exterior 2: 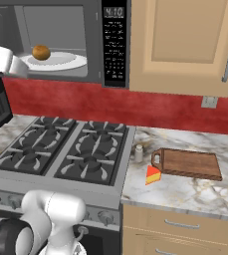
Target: Retrieve the reheated potato from the microwave, then place the potato, cheese, and condiment on the cutting board.
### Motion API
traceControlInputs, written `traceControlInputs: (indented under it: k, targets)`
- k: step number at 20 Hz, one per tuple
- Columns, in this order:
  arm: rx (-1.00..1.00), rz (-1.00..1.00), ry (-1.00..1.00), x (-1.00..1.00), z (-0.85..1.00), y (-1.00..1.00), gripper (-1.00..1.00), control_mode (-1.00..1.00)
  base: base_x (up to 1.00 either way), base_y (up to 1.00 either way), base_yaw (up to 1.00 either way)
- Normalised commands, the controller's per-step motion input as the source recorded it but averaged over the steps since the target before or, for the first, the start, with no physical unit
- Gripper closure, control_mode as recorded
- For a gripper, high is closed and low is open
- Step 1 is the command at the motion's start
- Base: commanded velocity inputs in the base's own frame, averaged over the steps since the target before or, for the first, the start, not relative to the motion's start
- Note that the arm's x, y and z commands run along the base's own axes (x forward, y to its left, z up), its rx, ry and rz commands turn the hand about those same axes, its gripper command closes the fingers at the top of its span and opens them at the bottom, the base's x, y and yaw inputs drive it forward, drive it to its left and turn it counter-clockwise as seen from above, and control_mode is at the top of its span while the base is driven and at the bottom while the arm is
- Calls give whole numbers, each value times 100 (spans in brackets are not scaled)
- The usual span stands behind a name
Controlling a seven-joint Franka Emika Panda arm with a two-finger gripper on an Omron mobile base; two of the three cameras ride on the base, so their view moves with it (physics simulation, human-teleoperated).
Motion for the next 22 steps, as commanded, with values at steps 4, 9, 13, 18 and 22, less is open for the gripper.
traceControlInputs:
  k: [4, 9, 13, 18, 22]
  targets:
    - [-1, 4, -10, 49, 1, 5, -100, -100, 0, 0, 0]
    - [-2, 0, -13, 60, 0, 11, -100, -100, 0, 0, 0]
    - [0, 3, -8, 64, -2, 1, -100, -100, 0, 0, 0]
    - [0, 5, -3, 58, -3, 18, -100, -100, 0, 0, 0]
    - [0, 9, 8, 62, 6, 23, -100, -100, 0, 0, 0]
